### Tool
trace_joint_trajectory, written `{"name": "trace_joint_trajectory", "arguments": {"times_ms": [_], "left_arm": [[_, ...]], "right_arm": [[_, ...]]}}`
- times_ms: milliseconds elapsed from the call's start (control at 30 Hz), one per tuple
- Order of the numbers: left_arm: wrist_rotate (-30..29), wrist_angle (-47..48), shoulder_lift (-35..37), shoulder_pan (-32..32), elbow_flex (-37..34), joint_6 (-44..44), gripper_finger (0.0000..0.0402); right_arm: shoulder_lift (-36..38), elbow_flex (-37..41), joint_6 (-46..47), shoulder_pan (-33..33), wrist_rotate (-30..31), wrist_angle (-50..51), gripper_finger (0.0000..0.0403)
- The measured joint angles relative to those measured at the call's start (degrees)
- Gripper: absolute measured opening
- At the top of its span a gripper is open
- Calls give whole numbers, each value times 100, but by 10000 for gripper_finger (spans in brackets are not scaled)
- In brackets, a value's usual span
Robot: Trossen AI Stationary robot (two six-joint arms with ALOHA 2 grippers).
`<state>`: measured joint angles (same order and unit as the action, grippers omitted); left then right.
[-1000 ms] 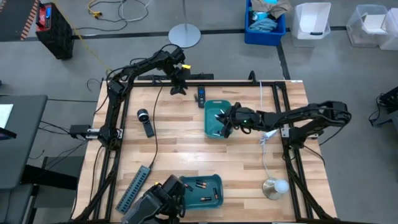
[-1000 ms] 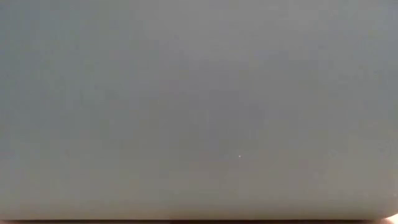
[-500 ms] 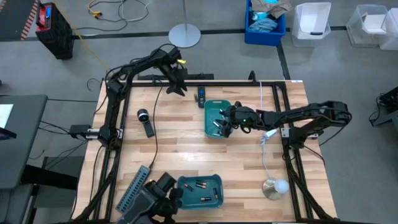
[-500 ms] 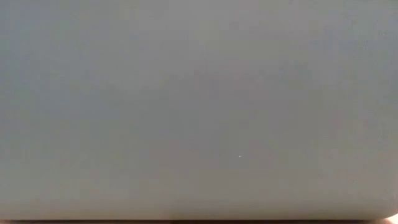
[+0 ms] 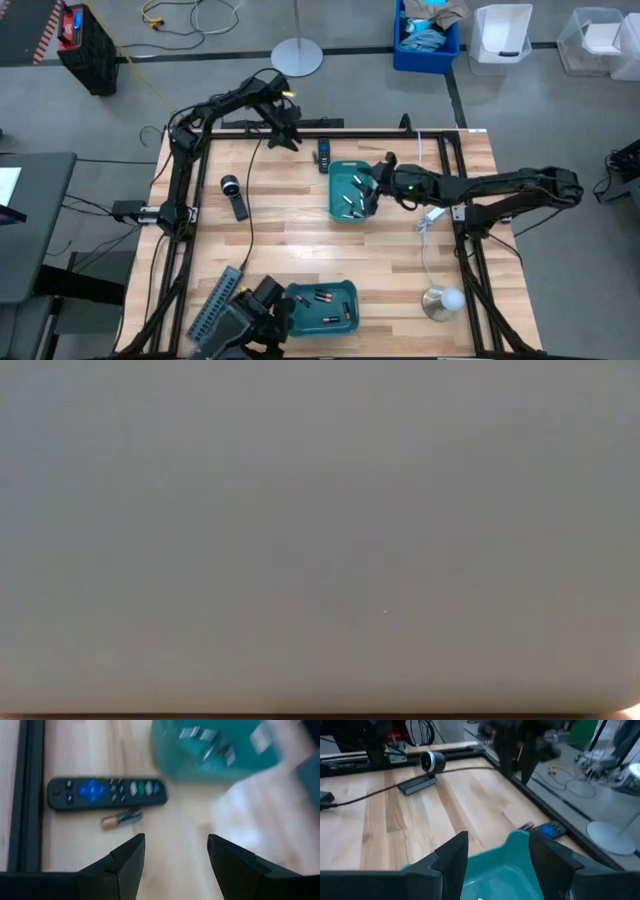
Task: Sort batteries
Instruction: Put the black battery into the blue bin
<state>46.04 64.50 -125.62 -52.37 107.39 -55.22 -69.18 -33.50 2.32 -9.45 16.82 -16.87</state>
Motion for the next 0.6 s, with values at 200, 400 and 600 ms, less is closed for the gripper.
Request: {"name": "trace_joint_trajectory", "arguments": {"times_ms": [200, 400, 600], "left_arm": [[-2026, -353, -4, 481, 0, -224, 209], [-2590, -255, -4, 676, 0, -94, 209], [-1536, -29, 36, 173, -2, 269, 193]], "right_arm": [[508, 0, -106, -4, 6, 422, 221], [582, 0, -89, -4, 6, 778, 221], [508, 2, -91, -4, 6, 820, 221]]}}
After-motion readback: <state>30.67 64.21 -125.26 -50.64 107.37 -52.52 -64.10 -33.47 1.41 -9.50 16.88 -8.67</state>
